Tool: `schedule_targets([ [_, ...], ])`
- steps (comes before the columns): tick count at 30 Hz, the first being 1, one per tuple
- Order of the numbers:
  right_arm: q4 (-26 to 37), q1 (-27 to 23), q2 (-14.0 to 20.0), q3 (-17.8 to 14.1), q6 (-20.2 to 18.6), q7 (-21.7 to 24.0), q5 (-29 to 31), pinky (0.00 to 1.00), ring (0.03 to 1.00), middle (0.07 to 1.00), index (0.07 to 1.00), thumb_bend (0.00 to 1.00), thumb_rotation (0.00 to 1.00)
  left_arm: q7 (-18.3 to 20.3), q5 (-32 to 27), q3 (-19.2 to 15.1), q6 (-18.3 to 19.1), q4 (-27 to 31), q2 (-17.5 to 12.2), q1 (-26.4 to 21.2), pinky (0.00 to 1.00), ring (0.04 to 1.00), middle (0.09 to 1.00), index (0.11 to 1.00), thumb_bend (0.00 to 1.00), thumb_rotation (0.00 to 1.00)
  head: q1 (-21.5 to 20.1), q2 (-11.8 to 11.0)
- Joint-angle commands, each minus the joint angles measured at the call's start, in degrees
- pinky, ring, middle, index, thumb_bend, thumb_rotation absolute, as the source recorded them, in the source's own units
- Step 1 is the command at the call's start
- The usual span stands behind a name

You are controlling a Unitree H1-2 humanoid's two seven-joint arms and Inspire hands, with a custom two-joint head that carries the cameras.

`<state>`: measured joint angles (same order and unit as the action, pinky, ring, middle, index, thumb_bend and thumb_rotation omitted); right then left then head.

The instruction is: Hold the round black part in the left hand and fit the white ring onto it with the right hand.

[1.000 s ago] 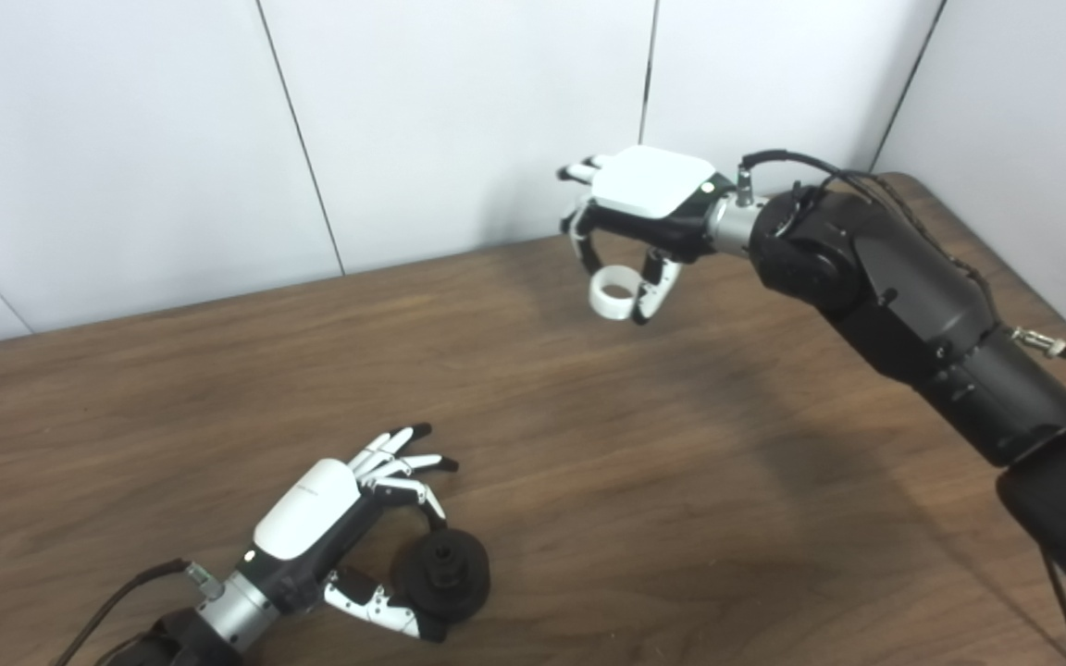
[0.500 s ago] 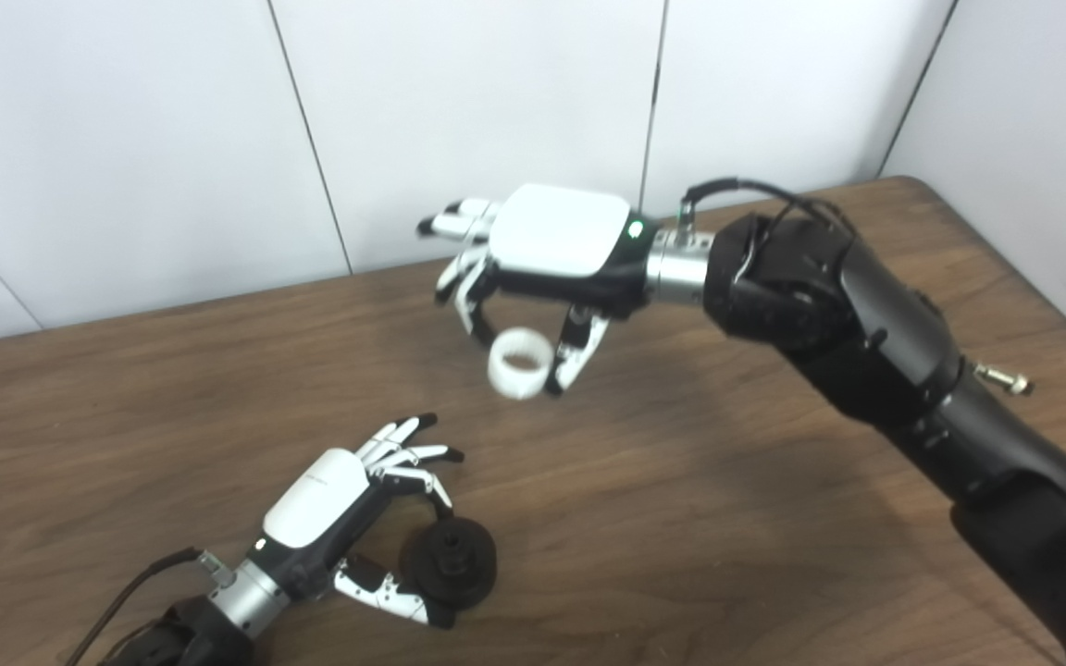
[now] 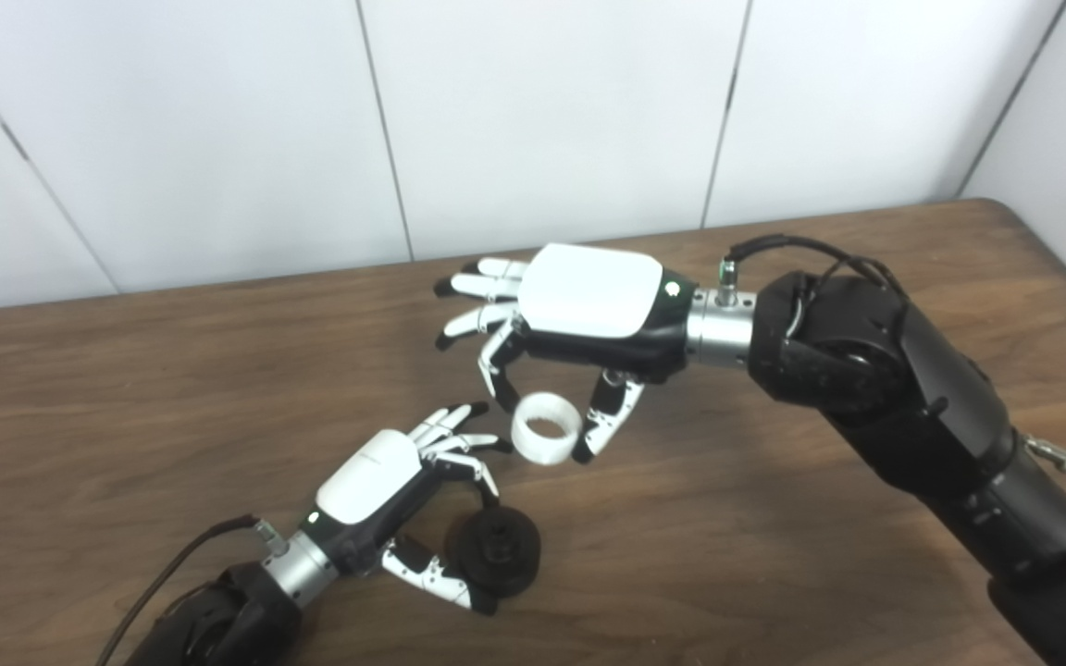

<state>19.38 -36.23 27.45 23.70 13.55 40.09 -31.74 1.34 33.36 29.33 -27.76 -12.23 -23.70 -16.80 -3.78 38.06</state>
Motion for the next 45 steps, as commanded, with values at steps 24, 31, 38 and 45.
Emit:
schedule_targets([
  [24,2.96,-0.33,-4.74,0.91,1.62,1.25,2.57,1.00,1.000,0.910,0.479,0.53,0.15,6.09,5.01,-0.43,4.54,2.92,1.11,1.25,1.00,1.000,0.849,0.481,0.52,0.06,3.13,1.12],
  [31,1.72,0.33,-5.63,1.04,2.73,0.54,2.18,1.00,1.000,0.909,0.480,0.52,0.15,7.36,5.43,-0.36,6.00,4.79,1.38,1.43,1.00,1.000,0.859,0.481,0.52,0.06,3.63,1.71],
  [38,1.34,1.39,-6.03,0.88,3.10,0.45,3.12,1.00,1.000,0.900,0.479,0.53,0.15,8.05,4.99,-0.65,6.50,6.40,1.19,1.69,1.00,1.000,0.862,0.480,0.52,0.06,4.33,2.48],
  [45,1.21,2.96,-6.19,0.71,2.75,0.38,2.54,1.00,1.000,0.902,0.479,0.53,0.15,9.06,4.61,-1.03,7.07,8.20,0.87,1.97,1.00,1.000,0.863,0.480,0.52,0.06,4.56,2.99],
])
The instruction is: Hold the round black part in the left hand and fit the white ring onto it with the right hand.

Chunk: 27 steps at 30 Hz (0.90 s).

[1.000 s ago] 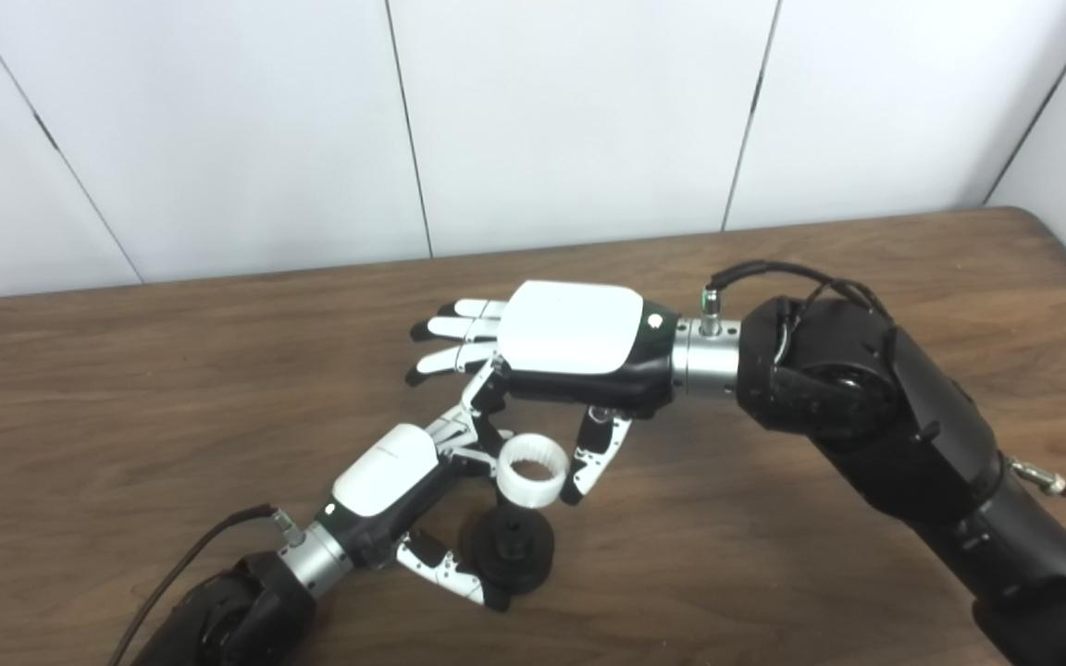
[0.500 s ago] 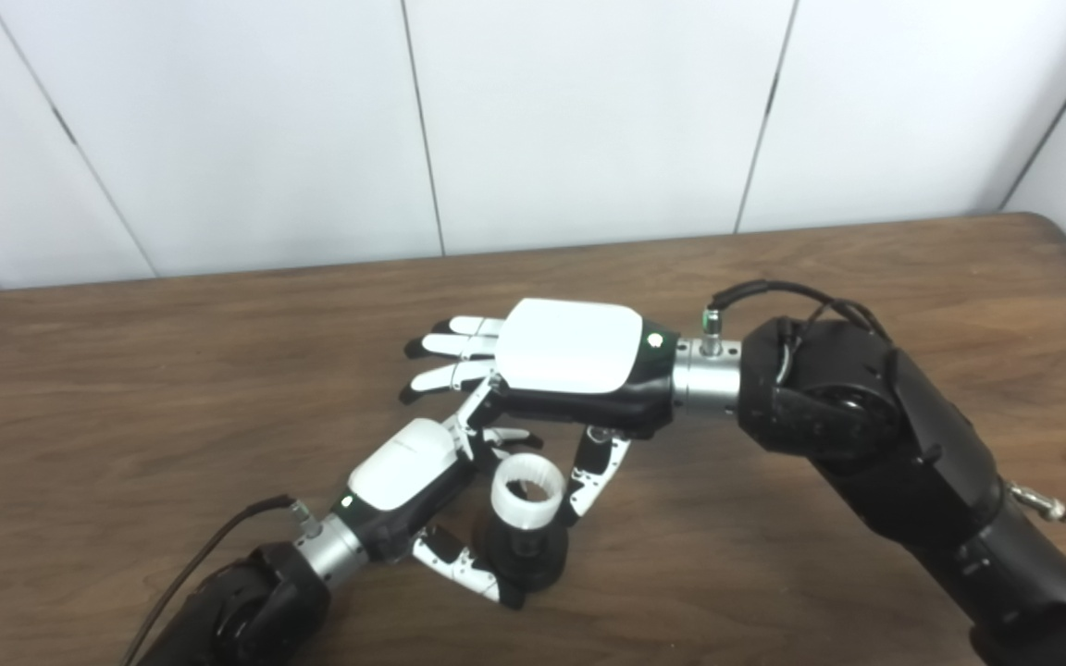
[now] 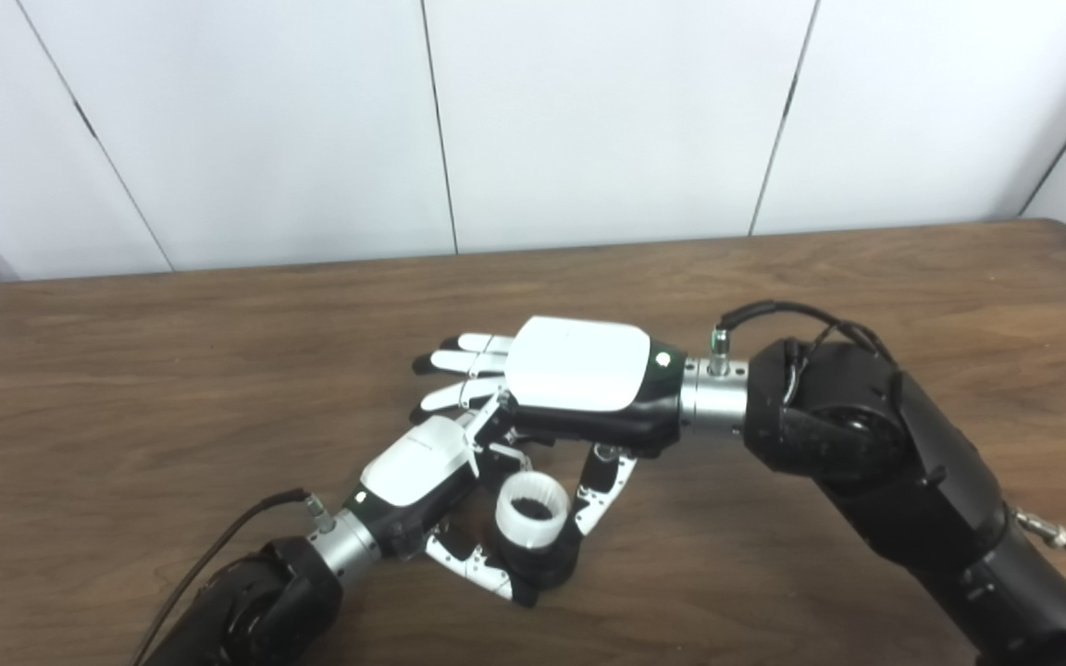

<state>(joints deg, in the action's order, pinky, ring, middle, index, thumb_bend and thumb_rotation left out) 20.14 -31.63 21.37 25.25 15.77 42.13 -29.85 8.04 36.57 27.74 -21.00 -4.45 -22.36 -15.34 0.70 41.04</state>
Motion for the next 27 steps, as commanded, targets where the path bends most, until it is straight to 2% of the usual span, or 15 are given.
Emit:
schedule_targets([
  [1,0.32,-1.50,-0.07,-0.89,0.69,-1.70,0.66,1.00,1.000,0.903,0.479,0.53,0.15,2.31,1.33,0.48,0.10,0.54,-0.48,0.56,1.00,1.000,0.862,0.480,0.52,0.06,0.08,0.00],
  [16,-0.91,0.45,0.65,-1.13,1.32,-1.81,-0.26,1.00,1.000,0.891,0.480,0.53,0.14,3.92,0.18,-1.16,0.40,2.68,-0.38,1.55,1.00,1.000,0.866,0.480,0.52,0.06,0.29,0.82],
  [27,-2.60,-0.50,1.05,-1.17,1.56,-1.67,-0.08,1.00,1.000,0.900,0.480,0.53,0.14,3.91,-0.26,-1.70,0.14,3.64,-0.13,2.02,1.00,1.000,0.856,0.480,0.52,0.06,0.51,0.98],
])
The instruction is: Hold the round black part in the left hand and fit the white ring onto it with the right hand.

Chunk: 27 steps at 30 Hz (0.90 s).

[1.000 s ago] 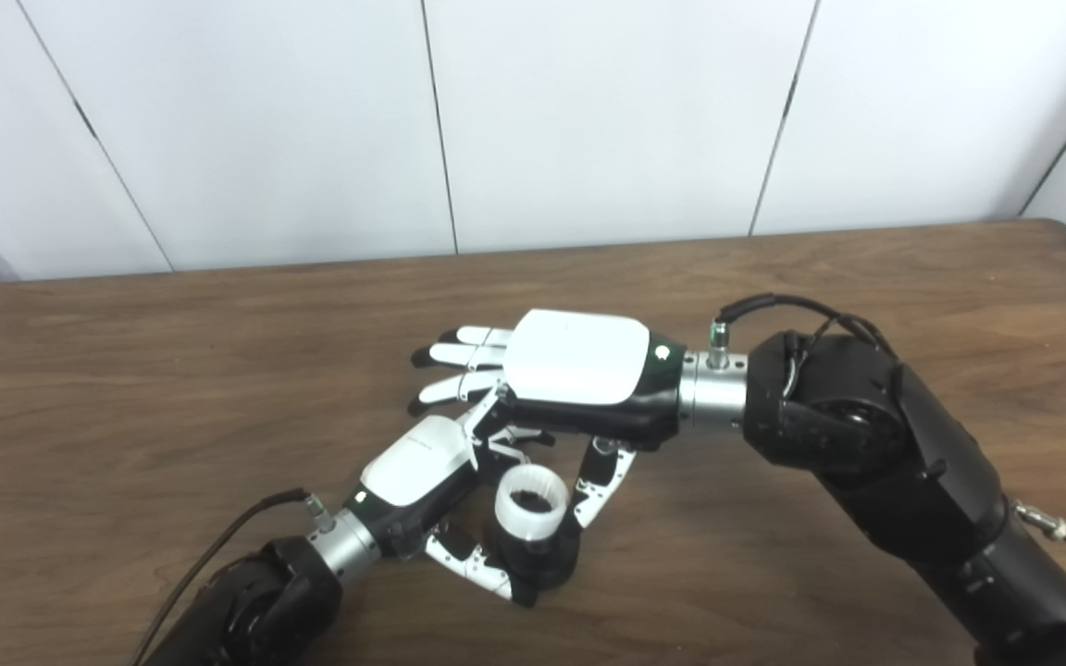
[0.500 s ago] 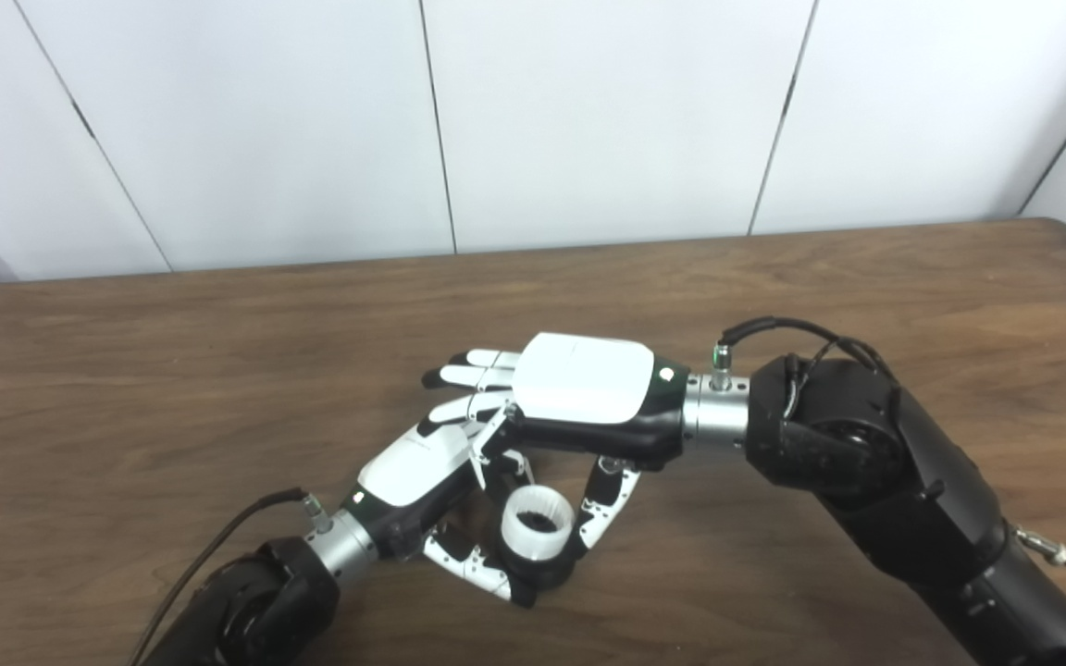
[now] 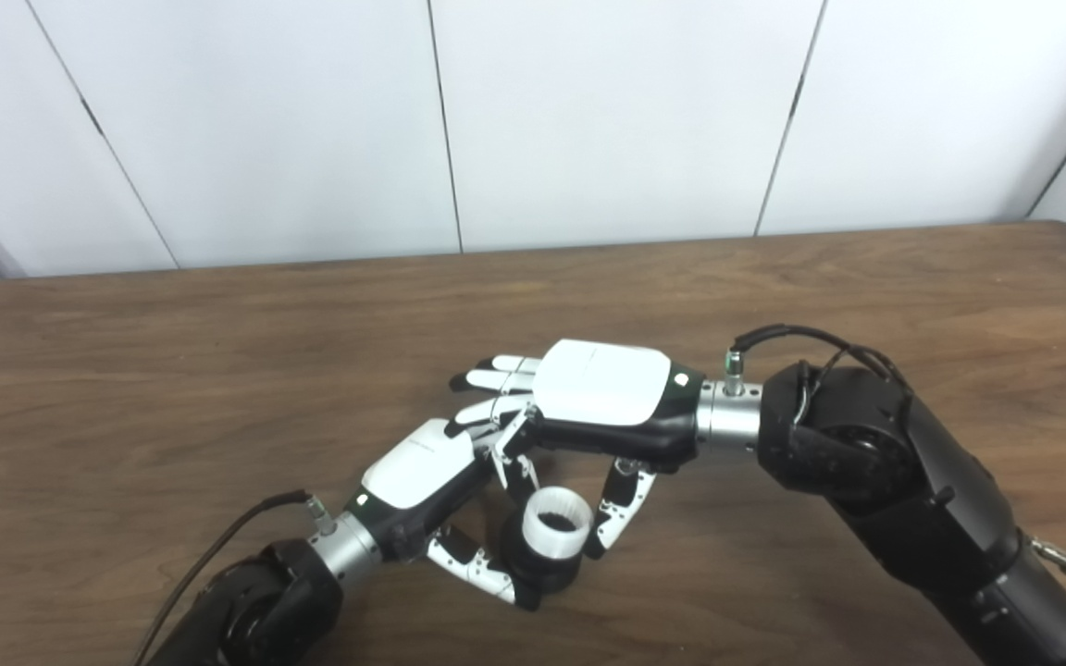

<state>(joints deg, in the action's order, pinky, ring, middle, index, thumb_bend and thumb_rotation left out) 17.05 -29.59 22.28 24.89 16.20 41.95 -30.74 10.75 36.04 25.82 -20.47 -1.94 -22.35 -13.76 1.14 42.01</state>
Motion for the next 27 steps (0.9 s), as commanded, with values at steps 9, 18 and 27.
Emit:
schedule_targets([
  [9,-0.51,-2.16,-0.44,-0.57,1.55,-2.09,0.51,1.00,1.000,0.899,0.480,0.53,0.14,2.39,-0.06,-0.06,-0.31,2.15,0.11,0.63,1.00,1.000,0.859,0.480,0.52,0.06,0.16,-0.01],
  [18,-1.60,-1.65,-0.98,-0.14,2.56,-3.15,0.21,1.00,1.000,0.900,0.480,0.53,0.14,3.42,0.15,-0.35,0.62,3.03,0.23,0.70,1.00,1.000,0.866,0.480,0.52,0.06,0.43,0.18],
  [27,-2.10,-0.92,-1.39,-0.23,4.18,-4.41,-0.37,1.00,1.000,0.894,0.479,0.53,0.14,4.55,-0.09,-0.67,1.33,3.78,0.37,0.68,1.00,1.000,0.874,0.481,0.52,0.06,0.77,0.89],
])
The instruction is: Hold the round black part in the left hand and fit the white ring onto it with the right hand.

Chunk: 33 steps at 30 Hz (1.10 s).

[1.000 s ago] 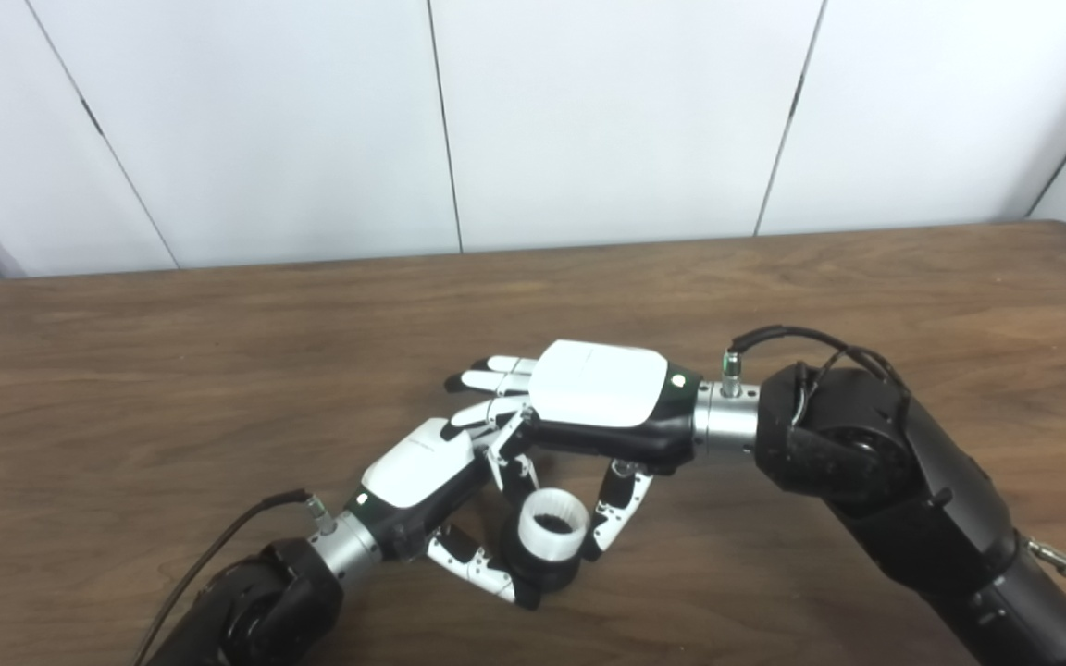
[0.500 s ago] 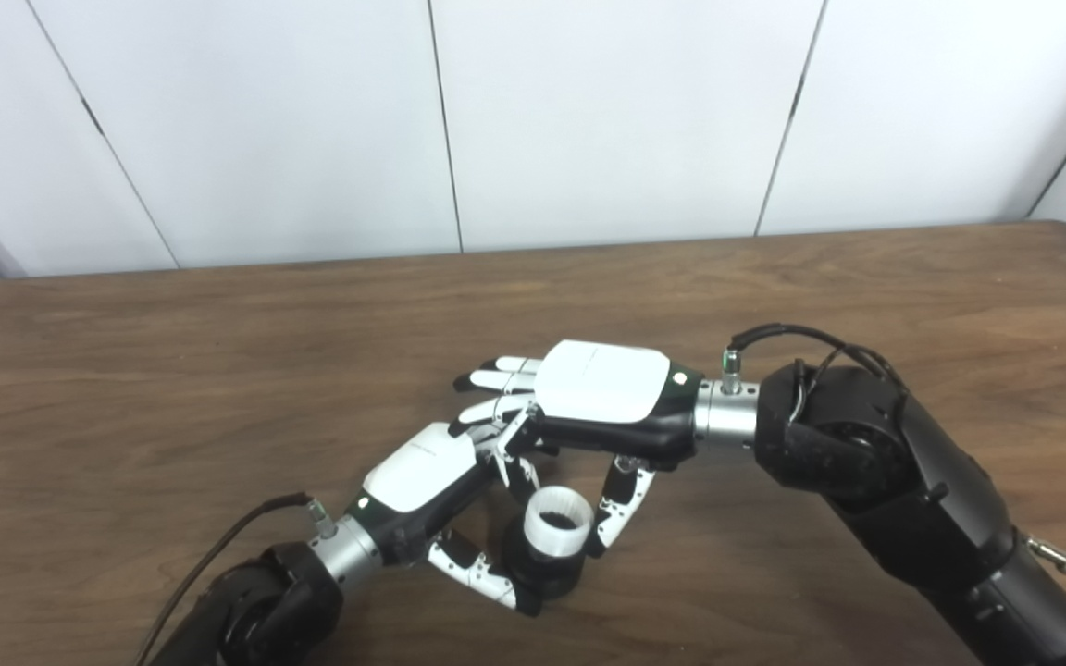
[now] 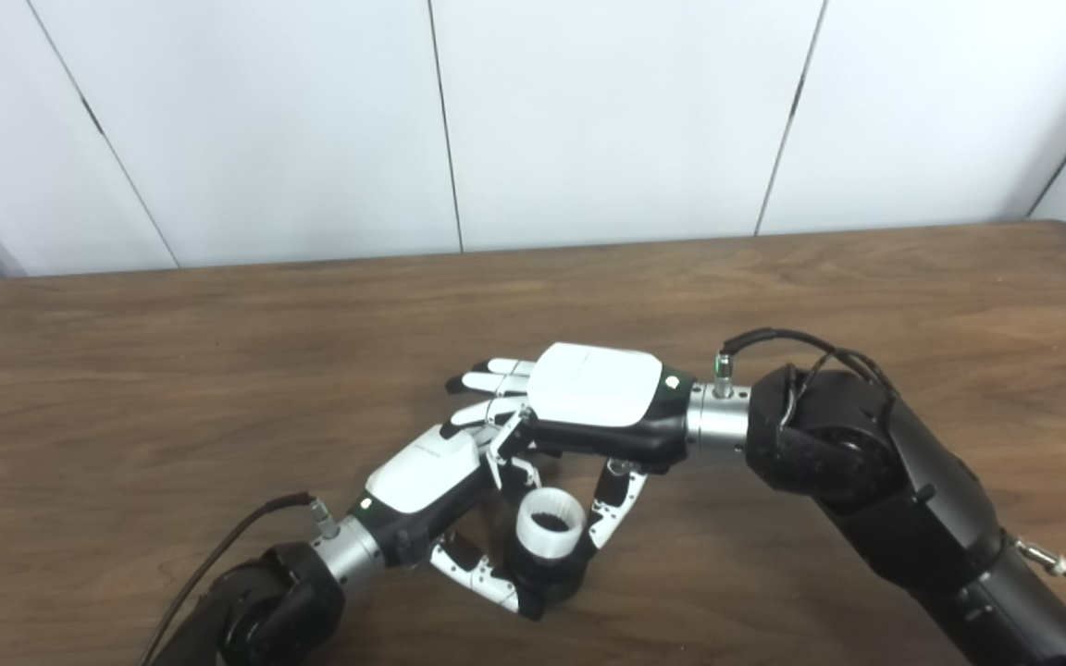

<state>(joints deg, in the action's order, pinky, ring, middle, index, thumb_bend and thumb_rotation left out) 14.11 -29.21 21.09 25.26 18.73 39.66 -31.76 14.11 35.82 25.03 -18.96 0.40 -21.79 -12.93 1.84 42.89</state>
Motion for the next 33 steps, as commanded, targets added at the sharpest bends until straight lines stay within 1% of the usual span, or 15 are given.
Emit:
schedule_targets([
  [1,0.85,-1.22,-0.23,-0.56,1.67,-2.15,0.83,1.00,1.000,0.891,0.479,0.53,0.14,1.40,-0.02,0.06,-0.01,1.55,-0.18,-0.19,1.00,1.000,0.877,0.481,0.52,0.06,0.09,0.05],
  [8,1.21,-0.82,-0.24,-0.39,1.51,-2.25,1.05,1.00,1.000,0.891,0.479,0.53,0.14,1.46,-1.26,-0.71,-0.38,1.13,-0.02,-0.45,1.00,1.000,0.879,0.480,0.52,0.06,0.24,0.12],
  [12,1.86,-0.92,0.20,-0.47,0.83,-1.57,0.77,1.00,1.000,0.895,0.479,0.53,0.14,1.17,-1.06,-1.26,-0.53,1.23,0.02,-0.42,1.00,1.000,0.880,0.480,0.52,0.06,-0.11,0.69],
  [15,2.44,-0.80,0.75,-0.80,-0.09,-0.85,1.81,1.00,1.000,0.895,0.480,0.53,0.14,1.20,-0.92,-1.61,-0.31,1.81,0.02,-0.40,1.00,1.000,0.885,0.480,0.52,0.06,-0.32,2.27],
  [17,2.80,-0.60,0.95,-1.00,-0.38,-0.69,2.28,1.00,1.000,0.893,0.481,0.53,0.14,1.31,-1.05,-1.87,-0.08,2.22,0.05,-0.32,1.00,1.000,0.880,0.480,0.52,0.06,-0.52,2.55],
  [23,4.33,0.00,1.57,-1.26,-1.92,0.41,3.44,1.00,1.000,0.899,0.481,0.53,0.14,2.55,-2.07,-2.73,0.72,3.33,0.09,-0.01,1.00,1.000,0.869,0.481,0.52,0.06,-0.84,4.46],
  [26,4.85,0.55,1.69,-1.38,-2.45,0.54,3.89,1.00,1.000,0.894,0.481,0.53,0.14,3.10,-2.28,-3.04,1.02,3.74,0.22,0.17,1.00,1.000,0.865,0.481,0.52,0.06,-0.81,4.72],
  [33,4.10,1.16,1.78,-1.54,-1.73,-0.23,3.76,1.00,1.000,0.897,0.481,0.53,0.14,3.67,-2.58,-3.43,0.90,3.87,0.82,0.26,1.00,1.000,0.862,0.481,0.52,0.06,-0.62,4.88],
])
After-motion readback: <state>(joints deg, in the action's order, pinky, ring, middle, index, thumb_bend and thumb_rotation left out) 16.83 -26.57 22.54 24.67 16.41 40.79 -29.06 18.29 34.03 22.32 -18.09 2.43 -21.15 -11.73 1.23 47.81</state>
